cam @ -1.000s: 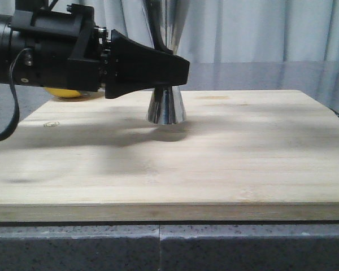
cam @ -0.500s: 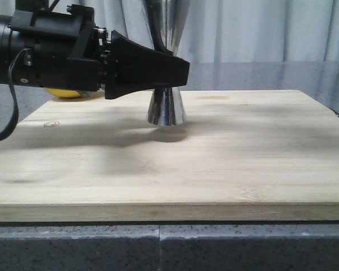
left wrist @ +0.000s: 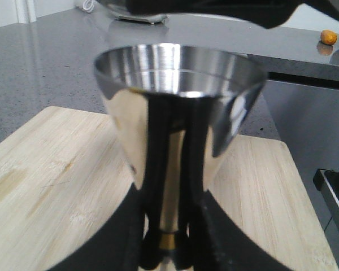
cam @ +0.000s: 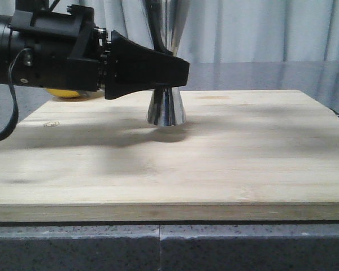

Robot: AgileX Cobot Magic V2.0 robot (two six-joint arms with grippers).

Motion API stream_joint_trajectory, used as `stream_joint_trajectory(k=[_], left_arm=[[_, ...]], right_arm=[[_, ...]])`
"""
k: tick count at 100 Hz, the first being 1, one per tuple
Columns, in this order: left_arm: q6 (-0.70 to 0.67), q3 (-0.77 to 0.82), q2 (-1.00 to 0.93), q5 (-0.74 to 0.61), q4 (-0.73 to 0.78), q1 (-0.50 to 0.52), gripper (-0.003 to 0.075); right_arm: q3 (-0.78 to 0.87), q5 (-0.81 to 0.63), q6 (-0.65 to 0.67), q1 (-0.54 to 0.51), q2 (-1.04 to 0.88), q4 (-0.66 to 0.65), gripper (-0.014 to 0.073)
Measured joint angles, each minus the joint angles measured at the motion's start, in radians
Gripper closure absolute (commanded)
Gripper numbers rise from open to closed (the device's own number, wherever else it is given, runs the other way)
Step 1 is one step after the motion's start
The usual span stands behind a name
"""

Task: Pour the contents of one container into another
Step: 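Lift the beaker with the right gripper toward the held jigger, then position the beaker spout above the jigger cup and tilt it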

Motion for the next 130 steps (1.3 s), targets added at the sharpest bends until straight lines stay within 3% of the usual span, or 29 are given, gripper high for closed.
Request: stream_joint_trajectory(k=[130], left_arm=[[0.000,0.000,0.000,-0.002,0.002,-0.031,0.0739]], right_arm=[[-0.028,0.060,0.000,0.048,0.000,-0.121,0.0305]])
